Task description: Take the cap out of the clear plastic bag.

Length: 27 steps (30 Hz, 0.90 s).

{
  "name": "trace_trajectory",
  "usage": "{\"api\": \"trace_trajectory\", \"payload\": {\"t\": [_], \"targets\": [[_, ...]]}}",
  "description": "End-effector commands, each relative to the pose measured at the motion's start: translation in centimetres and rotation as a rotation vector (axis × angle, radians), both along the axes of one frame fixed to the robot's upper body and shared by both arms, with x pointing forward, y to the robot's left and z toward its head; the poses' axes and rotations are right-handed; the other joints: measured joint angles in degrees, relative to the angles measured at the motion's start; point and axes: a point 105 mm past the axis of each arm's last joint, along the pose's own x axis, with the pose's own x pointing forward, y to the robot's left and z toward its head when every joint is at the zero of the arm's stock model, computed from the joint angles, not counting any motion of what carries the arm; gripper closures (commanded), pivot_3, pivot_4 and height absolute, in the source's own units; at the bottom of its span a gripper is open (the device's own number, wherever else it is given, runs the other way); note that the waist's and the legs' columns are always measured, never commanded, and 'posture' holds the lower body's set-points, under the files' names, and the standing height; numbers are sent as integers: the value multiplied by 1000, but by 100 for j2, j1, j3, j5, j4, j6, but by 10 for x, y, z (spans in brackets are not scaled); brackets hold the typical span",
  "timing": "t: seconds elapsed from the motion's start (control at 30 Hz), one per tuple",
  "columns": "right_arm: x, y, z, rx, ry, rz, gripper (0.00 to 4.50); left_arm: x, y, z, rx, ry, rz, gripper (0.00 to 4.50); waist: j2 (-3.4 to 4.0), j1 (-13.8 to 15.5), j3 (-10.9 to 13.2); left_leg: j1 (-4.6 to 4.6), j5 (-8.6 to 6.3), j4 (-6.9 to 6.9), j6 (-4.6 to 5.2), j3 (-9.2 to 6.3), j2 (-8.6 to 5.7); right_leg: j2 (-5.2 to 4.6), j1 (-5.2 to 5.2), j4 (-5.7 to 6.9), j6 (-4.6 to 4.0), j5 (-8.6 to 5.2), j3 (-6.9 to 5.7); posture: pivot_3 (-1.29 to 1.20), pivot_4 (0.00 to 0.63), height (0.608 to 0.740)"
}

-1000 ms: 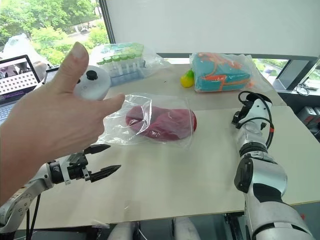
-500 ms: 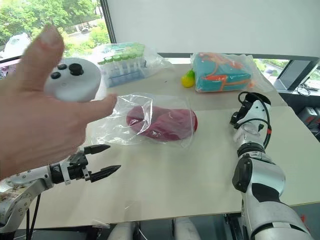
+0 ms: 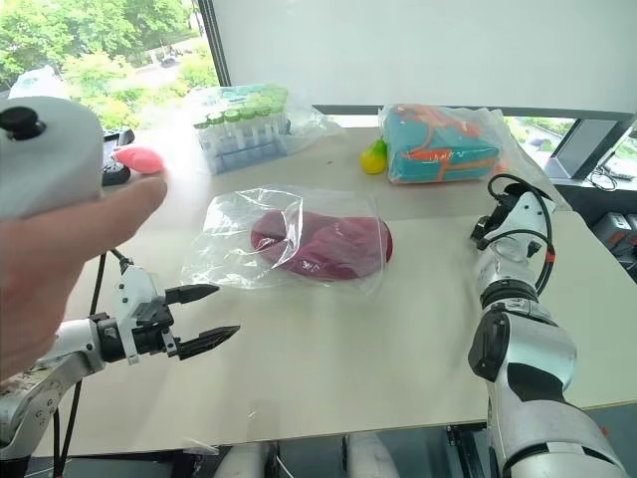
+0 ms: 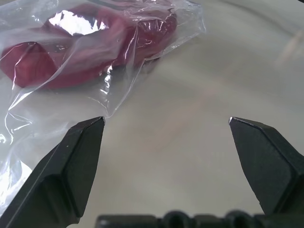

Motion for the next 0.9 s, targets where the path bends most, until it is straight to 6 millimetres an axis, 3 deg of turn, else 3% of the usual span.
{"api": "trace_trajectory", "payload": {"t": [0.03, 0.43, 0.7, 0.9], "targets": [[3, -4, 24, -57, -45, 0, 17, -1, -3, 6, 2, -18, -25, 0, 0, 1, 0, 0, 0, 0, 0, 0, 0, 0, 0, 0, 0, 0, 0, 0, 150, 740], [-1, -16, 60, -232, -70, -80, 17, 0, -4, 5, 0, -16, -25, 0, 5, 12, 3, -2, 0, 0, 0, 0, 0, -1, -2, 0, 0, 0, 0, 0, 150, 740], [-2, -11, 28, -135, -17, -42, 17, 1, -3, 5, 2, -16, -28, 0, 6, 10, 3, 0, 0, 1, 0, 0, 0, 0, 0, 2, 0, 0, 0, 0, 150, 740], [0, -9, 29, -130, -15, -27, 17, 2, -3, 5, 3, -18, -27, 0, 7, 2, 4, 1, 0, 1, 0, 2, 0, 0, -1, 2, 0, 0, 2, 0, 150, 740]]}}
